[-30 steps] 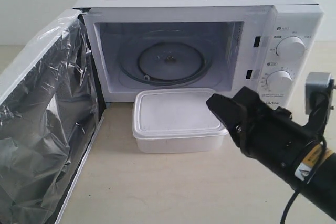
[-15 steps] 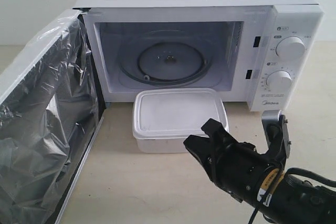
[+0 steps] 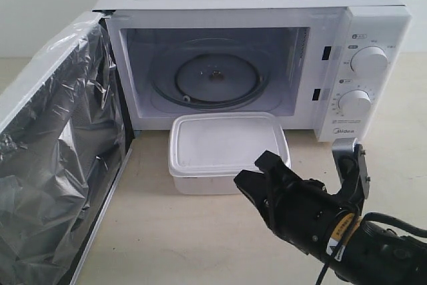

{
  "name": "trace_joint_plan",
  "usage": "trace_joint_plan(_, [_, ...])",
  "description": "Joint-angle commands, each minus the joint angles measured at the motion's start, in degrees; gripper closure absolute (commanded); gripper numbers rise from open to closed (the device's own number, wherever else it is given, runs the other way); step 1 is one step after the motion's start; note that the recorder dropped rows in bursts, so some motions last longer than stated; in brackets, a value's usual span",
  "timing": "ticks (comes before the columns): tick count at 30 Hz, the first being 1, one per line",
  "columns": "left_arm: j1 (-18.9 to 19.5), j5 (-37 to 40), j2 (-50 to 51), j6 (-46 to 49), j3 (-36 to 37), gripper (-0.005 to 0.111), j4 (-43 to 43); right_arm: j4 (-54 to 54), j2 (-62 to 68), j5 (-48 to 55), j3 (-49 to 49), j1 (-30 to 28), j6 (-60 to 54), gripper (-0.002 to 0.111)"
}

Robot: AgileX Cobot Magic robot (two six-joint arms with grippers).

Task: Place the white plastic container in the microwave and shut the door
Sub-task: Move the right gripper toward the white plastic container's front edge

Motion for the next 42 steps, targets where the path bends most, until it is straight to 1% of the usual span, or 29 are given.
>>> trace_joint_plan(1, [0.2, 0.0, -0.2, 0.3, 0.2, 0.102, -0.3, 0.1, 0.0, -0.6, -0.1, 0.2, -1.6, 0.108])
trace_joint_plan(4, [0.2, 0.0, -0.2, 0.3, 0.2, 0.102, -0.3, 1.1, -1.7, -0.6, -0.1, 0.2, -3.2, 0.108])
trace_joint_plan(6, [0.2, 0.0, -0.2, 0.3, 0.2, 0.102, -0.3, 3.1, -2.8, -0.6, -0.7, 1.4, -5.0, 0.108])
trace_joint_plan(8, [0.2, 0.0, -0.2, 0.3, 0.2, 0.102, -0.3, 7.0, -3.6, -0.6, -1.1, 4.0, -5.8, 0.108])
trace_joint_plan(11, [0.2, 0.0, -0.2, 0.3, 0.2, 0.102, -0.3, 14.7, -4.1, -0.6, -1.2, 9.5, -10.3, 0.108])
trace_joint_plan(13, [0.2, 0.0, -0.2, 0.3, 0.2, 0.102, -0.3, 23.0, -4.0, -0.6, -1.2, 13.2, -10.6, 0.108])
trace_joint_plan(16, [0.2, 0.0, -0.2, 0.3, 0.2, 0.102, -0.3, 32.8, -3.9, -0.6, -1.2, 17.1, -12.5, 0.108])
trace_joint_plan(19, [0.2, 0.0, -0.2, 0.3, 0.2, 0.102, -0.3, 35.5, -2.7, -0.6, -1.6, 19.2, -12.2, 0.108])
trace_joint_plan(25, [0.2, 0.0, -0.2, 0.3, 0.2, 0.102, -0.3, 35.8, 2.8, -0.6, -4.2, 20.1, -2.8, 0.108])
trace_joint_plan(29, [0.2, 0.0, -0.2, 0.3, 0.2, 0.102, -0.3, 35.8, 5.3, -0.6, -7.7, 20.1, 1.8, 0.108])
trace_joint_plan(34, [0.2, 0.0, -0.2, 0.3, 0.2, 0.102, -0.3, 35.8, 9.1, -0.6, -11.7, 20.1, 10.3, 0.108])
trace_joint_plan(37, [0.2, 0.0, -0.2, 0.3, 0.2, 0.102, -0.3, 37.9, 10.5, -0.6, -12.1, 20.1, 13.5, 0.108])
trace_joint_plan(42, [0.2, 0.0, -0.2, 0.3, 0.2, 0.102, -0.3, 40.5, 10.8, -0.6, -12.1, 20.1, 13.6, 0.108])
